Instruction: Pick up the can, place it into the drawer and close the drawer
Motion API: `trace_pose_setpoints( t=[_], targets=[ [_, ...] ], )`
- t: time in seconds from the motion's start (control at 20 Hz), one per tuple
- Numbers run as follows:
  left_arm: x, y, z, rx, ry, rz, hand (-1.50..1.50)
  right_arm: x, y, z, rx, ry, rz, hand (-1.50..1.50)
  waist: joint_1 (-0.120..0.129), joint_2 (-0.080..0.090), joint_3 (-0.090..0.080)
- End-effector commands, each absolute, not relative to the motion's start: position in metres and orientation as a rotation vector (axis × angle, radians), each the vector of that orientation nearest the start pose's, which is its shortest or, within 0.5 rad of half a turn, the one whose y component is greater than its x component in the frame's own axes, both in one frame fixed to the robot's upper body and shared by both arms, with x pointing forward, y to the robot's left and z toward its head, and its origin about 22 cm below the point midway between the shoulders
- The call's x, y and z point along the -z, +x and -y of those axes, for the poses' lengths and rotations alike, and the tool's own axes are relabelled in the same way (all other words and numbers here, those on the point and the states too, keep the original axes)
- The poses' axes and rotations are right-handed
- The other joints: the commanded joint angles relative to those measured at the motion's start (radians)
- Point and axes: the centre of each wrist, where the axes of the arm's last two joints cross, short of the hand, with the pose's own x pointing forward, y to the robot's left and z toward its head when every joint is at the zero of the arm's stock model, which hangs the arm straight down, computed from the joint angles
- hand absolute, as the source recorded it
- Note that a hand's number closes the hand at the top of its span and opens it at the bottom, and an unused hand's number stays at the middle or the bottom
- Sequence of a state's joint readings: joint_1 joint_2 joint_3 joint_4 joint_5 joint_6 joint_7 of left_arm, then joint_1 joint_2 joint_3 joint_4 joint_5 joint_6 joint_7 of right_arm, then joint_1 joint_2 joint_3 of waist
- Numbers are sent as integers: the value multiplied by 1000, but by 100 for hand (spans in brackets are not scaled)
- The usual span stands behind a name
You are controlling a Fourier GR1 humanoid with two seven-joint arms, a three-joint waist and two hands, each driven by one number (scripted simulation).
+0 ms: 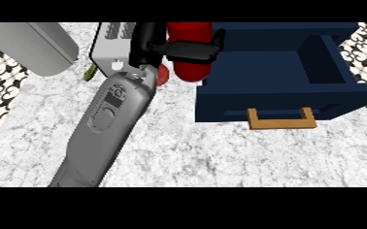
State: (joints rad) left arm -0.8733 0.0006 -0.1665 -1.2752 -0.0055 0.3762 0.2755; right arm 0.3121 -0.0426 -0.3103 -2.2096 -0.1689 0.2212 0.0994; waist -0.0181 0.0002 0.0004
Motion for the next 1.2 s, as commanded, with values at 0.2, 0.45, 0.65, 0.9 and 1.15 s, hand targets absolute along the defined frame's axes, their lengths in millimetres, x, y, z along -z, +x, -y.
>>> trace_pose_setpoints(
  t=[0.2, 0.45, 0.65, 0.9, 1.15],
  targets=[
    [-224, 396, -38, 164, -45, 1819, 150, -83, 146, 302, 43, -184, 1840, -150, 0, 3, 0],
    [-243, 399, -1, 197, 5, 1809, 150, -104, 145, 299, 10, -185, 1825, -150, -20, 7, 0],
    [-233, 397, 14, 195, 23, 1792, 150, -100, 154, 301, 34, -176, 1843, -150, -25, 7, 1],
    [-240, 413, 17, 205, 55, 1798, 150, -100, 148, 300, 10, -163, 1839, -150, -42, 12, 1],
    [-236, 420, 19, 227, 67, 1778, 150, -101, 155, 305, 4, -168, 1834, -150, -49, 14, 2]
  ],
)
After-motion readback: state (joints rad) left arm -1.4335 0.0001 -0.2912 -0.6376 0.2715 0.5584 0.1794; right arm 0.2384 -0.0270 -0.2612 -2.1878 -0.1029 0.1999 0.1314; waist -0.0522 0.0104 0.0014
